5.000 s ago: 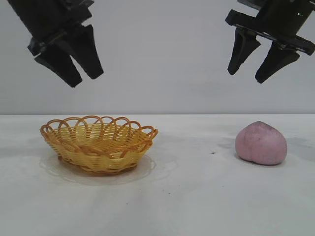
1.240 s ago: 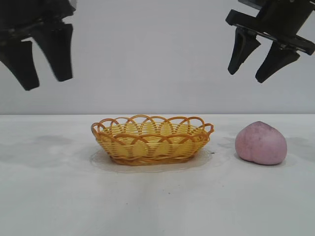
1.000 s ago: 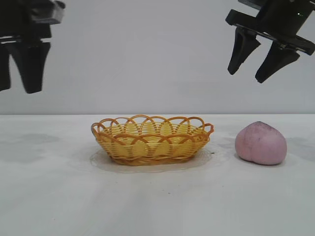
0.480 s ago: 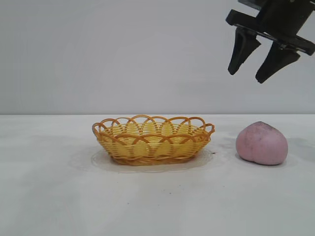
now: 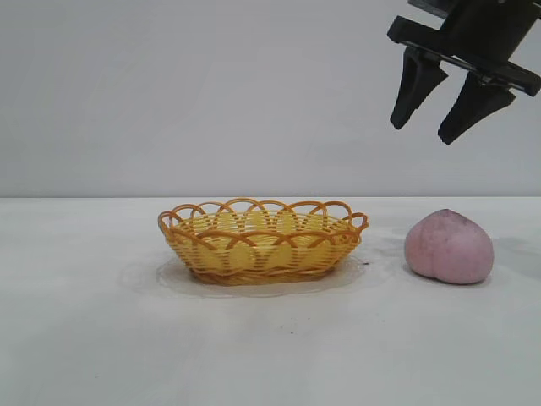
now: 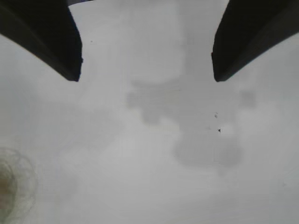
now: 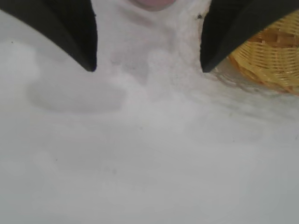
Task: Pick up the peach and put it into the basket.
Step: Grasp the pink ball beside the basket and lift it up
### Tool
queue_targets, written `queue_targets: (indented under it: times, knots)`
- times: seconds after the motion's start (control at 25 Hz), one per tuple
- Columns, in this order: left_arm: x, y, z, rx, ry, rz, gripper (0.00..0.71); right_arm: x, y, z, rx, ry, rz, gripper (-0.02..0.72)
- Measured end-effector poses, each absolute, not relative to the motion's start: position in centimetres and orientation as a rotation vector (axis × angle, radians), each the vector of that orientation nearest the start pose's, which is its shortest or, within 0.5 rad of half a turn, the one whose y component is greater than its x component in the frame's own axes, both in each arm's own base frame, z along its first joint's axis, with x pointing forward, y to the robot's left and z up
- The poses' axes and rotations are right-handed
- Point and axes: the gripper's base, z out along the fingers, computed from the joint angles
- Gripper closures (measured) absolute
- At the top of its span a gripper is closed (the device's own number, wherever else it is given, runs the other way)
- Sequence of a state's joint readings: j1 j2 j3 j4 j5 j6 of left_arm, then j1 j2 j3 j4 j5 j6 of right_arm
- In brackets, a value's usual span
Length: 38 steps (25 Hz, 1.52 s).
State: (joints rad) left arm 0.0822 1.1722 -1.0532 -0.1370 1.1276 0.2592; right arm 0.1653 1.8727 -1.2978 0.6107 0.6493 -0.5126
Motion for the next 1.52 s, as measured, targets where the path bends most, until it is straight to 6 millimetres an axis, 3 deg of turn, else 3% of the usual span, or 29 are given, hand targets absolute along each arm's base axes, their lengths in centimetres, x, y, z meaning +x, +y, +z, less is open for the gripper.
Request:
queue_targets:
  times: [0.16,0.32,0.6,0.88,1.2,1.52]
  knots:
    - [17.1,0.3,33.9,0.174,2.635,-0.079,0.161,38.5,9.6,20.9,-0.345,2.579,0.52,0.249]
    - [13.1,-0.1,33.4,0.172,2.589,-0.074,0.161,38.5,9.6,20.9,-0.346,2.581,0.521,0.249]
    - [7.5,-0.8,30.1,0.161,2.495,-0.097,0.161,38.5,9.6,20.9,-0.346,2.581,0.521,0.249]
    - [3.8,-1.1,27.0,0.151,2.381,-0.073,0.161,38.4,9.7,20.9,-0.35,2.587,0.526,0.249]
    - [-0.5,-1.4,27.1,0.144,2.104,-0.024,0.161,38.4,9.7,20.9,-0.352,2.59,0.529,0.249]
    - [-0.9,-1.4,27.0,0.12,2.085,-0.033,0.161,38.4,9.7,20.8,-0.383,2.586,0.52,0.249]
